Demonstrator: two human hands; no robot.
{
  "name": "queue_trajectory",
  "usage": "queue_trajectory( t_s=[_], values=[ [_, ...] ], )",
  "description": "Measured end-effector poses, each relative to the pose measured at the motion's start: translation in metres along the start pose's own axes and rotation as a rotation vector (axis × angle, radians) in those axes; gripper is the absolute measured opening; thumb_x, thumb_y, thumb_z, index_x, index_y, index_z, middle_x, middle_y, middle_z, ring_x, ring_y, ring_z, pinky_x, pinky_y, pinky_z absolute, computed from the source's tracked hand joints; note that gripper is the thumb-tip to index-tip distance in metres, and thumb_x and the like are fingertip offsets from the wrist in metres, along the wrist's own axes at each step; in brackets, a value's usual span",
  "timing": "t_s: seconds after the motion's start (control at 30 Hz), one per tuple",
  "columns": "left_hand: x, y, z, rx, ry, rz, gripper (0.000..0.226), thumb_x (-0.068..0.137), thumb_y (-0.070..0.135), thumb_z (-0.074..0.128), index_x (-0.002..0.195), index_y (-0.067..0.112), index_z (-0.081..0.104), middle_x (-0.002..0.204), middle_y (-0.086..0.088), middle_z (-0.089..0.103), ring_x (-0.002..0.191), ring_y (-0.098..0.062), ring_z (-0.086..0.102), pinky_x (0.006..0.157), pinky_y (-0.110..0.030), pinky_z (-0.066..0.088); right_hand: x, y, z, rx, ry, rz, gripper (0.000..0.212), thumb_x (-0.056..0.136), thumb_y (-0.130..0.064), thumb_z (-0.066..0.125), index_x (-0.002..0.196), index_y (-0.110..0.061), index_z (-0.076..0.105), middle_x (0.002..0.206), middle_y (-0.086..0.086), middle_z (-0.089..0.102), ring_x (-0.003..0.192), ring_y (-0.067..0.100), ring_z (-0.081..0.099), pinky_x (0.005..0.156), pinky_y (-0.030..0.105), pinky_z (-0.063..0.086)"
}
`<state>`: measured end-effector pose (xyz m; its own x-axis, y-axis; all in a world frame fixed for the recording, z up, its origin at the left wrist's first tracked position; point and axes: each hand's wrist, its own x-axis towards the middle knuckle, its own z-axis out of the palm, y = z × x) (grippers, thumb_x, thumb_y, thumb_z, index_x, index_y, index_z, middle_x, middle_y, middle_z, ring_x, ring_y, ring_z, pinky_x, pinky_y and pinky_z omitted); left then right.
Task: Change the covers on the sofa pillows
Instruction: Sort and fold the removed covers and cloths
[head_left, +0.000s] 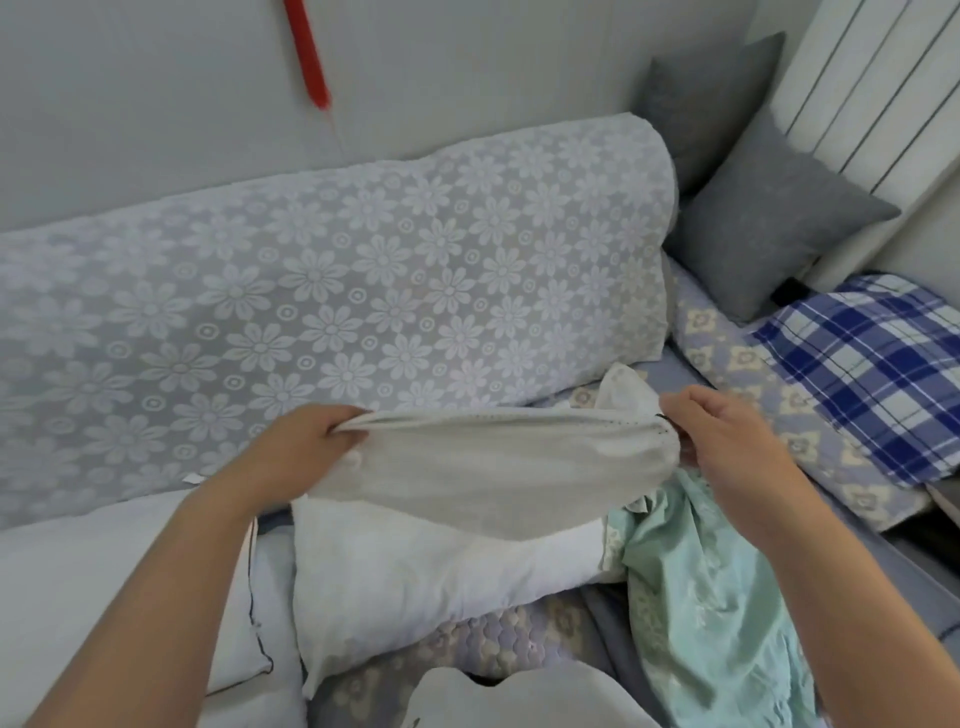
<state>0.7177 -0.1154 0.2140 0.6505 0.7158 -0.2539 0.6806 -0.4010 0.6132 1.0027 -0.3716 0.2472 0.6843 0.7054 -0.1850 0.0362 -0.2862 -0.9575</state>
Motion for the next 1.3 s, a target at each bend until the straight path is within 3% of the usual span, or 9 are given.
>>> queue_trajectory(
  t_s=[0.17, 0.27, 0.37, 0.47, 0.57, 0.73, 0.93, 1.13, 1.3],
  values=[
    [-0.011, 0.008, -0.026, -0.257, -0.191, -0.037, 0.025, 0.106, 0.03, 0.048, 0.098, 0.043, 0.067, 0.095, 0.025, 0.069, 0.085, 0.01, 0.062, 0.072, -0.008, 0.045, 0.004, -0.003, 0.009, 0.247, -0.079, 0.075, 0.045, 0.102, -0.037, 0.05, 0.067, -0.009, 0.052, 0.06, 0.012, 0.037, 0.053, 0.019, 0.034, 0.054, 0.03, 0.035],
    [-0.012, -0.002, -0.029, -0.603, -0.286, 0.016, 0.016, 0.098, 0.018, 0.063, 0.105, 0.019, 0.077, 0.093, 0.004, 0.073, 0.081, -0.009, 0.066, 0.068, -0.015, 0.051, 0.0, -0.013, 0.007, 0.617, -0.222, 0.257, 0.027, 0.093, -0.034, 0.057, 0.091, -0.013, 0.073, 0.089, 0.028, 0.063, 0.075, 0.025, 0.065, 0.071, 0.033, 0.057],
    [-0.011, -0.014, -0.022, -0.954, -0.325, -0.09, 0.031, 0.082, 0.028, 0.079, 0.105, 0.006, 0.075, 0.093, -0.009, 0.07, 0.076, -0.016, 0.066, 0.065, -0.024, 0.054, 0.003, -0.017, 0.003, 0.793, -0.273, 0.344, 0.034, 0.088, -0.03, 0.051, 0.083, -0.01, 0.078, 0.076, 0.004, 0.072, 0.067, 0.017, 0.07, 0.056, 0.031, 0.06],
    [0.0, -0.016, 0.001, -0.641, -0.167, -0.237, 0.027, 0.099, 0.03, 0.058, 0.1, 0.009, 0.074, 0.1, -0.006, 0.074, 0.084, -0.017, 0.065, 0.069, -0.03, 0.049, 0.003, -0.014, 0.008, 0.718, -0.205, 0.305, 0.03, 0.093, -0.032, 0.057, 0.103, -0.01, 0.073, 0.095, 0.01, 0.065, 0.088, 0.022, 0.066, 0.077, 0.033, 0.06],
    [0.003, 0.007, 0.033, -0.305, 0.119, -0.194, 0.024, 0.103, 0.034, 0.051, 0.1, 0.016, 0.066, 0.104, 0.003, 0.068, 0.092, -0.015, 0.061, 0.078, -0.033, 0.046, 0.003, -0.003, 0.018, 0.519, -0.21, 0.188, 0.033, 0.09, -0.04, 0.06, 0.066, -0.016, 0.06, 0.073, 0.009, 0.047, 0.076, 0.02, 0.052, 0.077, 0.033, 0.048],
    [-0.027, 0.091, 0.079, -0.808, -0.443, -0.054, 0.037, 0.103, 0.046, 0.05, 0.121, 0.017, 0.065, 0.084, -0.013, 0.063, 0.076, -0.024, 0.059, 0.074, -0.036, 0.054, -0.019, -0.005, 0.048, 0.051, -0.31, -0.083, 0.044, 0.099, -0.028, 0.055, 0.076, 0.009, 0.053, 0.071, 0.007, 0.049, 0.064, 0.01, 0.051, 0.065, 0.018, 0.047],
    [-0.031, 0.108, 0.065, -0.422, -0.253, 0.214, 0.016, 0.1, 0.025, 0.057, 0.095, 0.029, 0.071, 0.066, -0.001, 0.055, 0.061, -0.008, 0.049, 0.064, -0.031, 0.043, -0.056, -0.006, 0.066, -0.282, -0.407, -0.225, 0.04, 0.099, -0.037, 0.055, 0.066, -0.016, 0.064, 0.077, 0.0, 0.065, 0.075, 0.017, 0.062, 0.078, 0.038, 0.049],
    [-0.052, 0.121, -0.023, -0.468, -0.41, 0.472, 0.019, 0.082, 0.007, 0.052, 0.082, 0.015, 0.07, 0.08, -0.013, 0.057, 0.076, -0.016, 0.051, 0.074, -0.026, 0.039, -0.009, -0.014, 0.035, -0.117, -0.168, -0.154, 0.025, 0.101, -0.007, 0.052, 0.114, -0.023, 0.067, 0.113, -0.006, 0.069, 0.105, 0.014, 0.066, 0.091, 0.033, 0.057],
    [-0.061, 0.134, -0.073, -0.005, -0.126, 0.721, 0.027, 0.092, 0.019, 0.049, 0.095, 0.034, 0.071, 0.087, 0.002, 0.068, 0.084, -0.019, 0.06, 0.077, -0.036, 0.045, 0.023, -0.036, 0.094, -0.502, -0.623, -0.392, 0.083, 0.087, 0.007, 0.056, 0.143, -0.05, 0.036, 0.154, -0.018, 0.033, 0.138, -0.004, 0.032, 0.119, 0.027, 0.029]
  ],
)
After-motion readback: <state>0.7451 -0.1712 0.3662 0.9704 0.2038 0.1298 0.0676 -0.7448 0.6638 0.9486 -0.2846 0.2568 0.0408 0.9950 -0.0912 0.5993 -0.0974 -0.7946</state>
